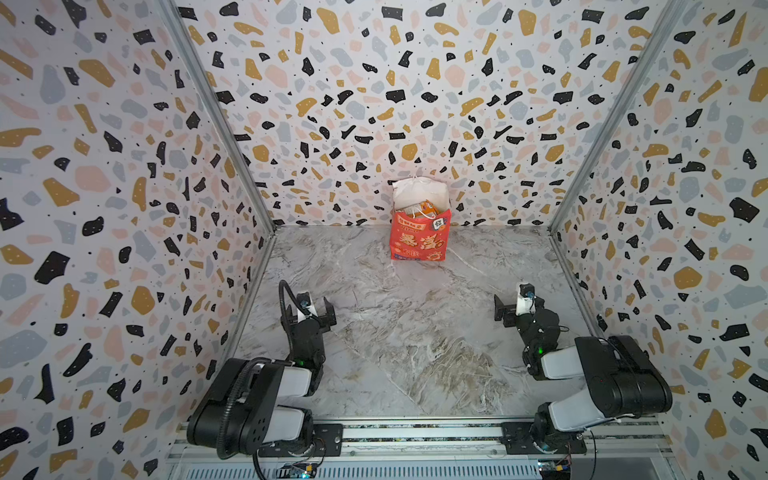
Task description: Take the snacks out of the paper bag
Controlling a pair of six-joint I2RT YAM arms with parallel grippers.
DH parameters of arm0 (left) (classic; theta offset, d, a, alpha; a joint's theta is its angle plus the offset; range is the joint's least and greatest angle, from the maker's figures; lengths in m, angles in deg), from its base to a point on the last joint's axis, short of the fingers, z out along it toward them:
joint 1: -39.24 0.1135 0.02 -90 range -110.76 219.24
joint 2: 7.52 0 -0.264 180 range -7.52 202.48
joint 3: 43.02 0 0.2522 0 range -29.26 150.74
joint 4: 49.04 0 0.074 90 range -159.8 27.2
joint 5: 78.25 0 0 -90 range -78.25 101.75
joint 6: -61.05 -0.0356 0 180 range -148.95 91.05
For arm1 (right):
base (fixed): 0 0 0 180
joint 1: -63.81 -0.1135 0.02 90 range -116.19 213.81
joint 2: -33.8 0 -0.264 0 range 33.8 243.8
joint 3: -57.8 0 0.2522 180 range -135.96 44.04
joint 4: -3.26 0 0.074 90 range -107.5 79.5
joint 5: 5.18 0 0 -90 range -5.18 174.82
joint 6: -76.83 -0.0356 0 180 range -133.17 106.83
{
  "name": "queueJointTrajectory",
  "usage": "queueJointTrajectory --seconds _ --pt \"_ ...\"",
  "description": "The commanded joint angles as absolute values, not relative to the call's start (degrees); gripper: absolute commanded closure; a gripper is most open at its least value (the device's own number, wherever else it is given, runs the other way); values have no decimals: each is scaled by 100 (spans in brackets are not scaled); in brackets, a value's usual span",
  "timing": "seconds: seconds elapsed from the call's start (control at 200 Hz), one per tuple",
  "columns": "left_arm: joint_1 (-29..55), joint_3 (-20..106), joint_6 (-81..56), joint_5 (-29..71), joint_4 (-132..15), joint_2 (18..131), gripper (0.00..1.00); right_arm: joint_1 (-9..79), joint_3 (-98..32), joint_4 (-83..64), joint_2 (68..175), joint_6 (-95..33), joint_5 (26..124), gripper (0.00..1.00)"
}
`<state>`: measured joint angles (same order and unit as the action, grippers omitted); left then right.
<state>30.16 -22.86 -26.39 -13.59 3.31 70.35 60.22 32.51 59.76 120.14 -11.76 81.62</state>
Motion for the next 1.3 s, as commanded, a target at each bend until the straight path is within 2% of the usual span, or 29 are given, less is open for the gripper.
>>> queueJointTrajectory --seconds 0.0,1.066,1.116,1.161,1.206,1.256,1.297 --pt "3037 -2152 -2623 -1325 602 7056 0 6034 3138 6022 11970 -1149 8179 1" --pt "3037 -2161 -2619 -1327 611 7046 0 6019 3169 6016 11936 -1126 8201 1" --pt "3030 -2213 -2626 -1314 673 7010 0 5961 3201 6107 11890 -1132 8427 1" --pt "2988 -2250 -2745 -1180 759 6890 1 5691 3053 5649 11634 -1041 9078 1" --pt "2745 -2122 -2920 -1418 271 6521 1 5329 2599 4493 11139 -896 9697 1" --pt "2526 -1783 -2952 -1750 -830 5963 2 5112 2186 3778 10767 -915 9748 1" --pt "2473 -1493 -2748 -1852 -1547 5537 5 5081 1941 3415 10613 -1559 9856 1"
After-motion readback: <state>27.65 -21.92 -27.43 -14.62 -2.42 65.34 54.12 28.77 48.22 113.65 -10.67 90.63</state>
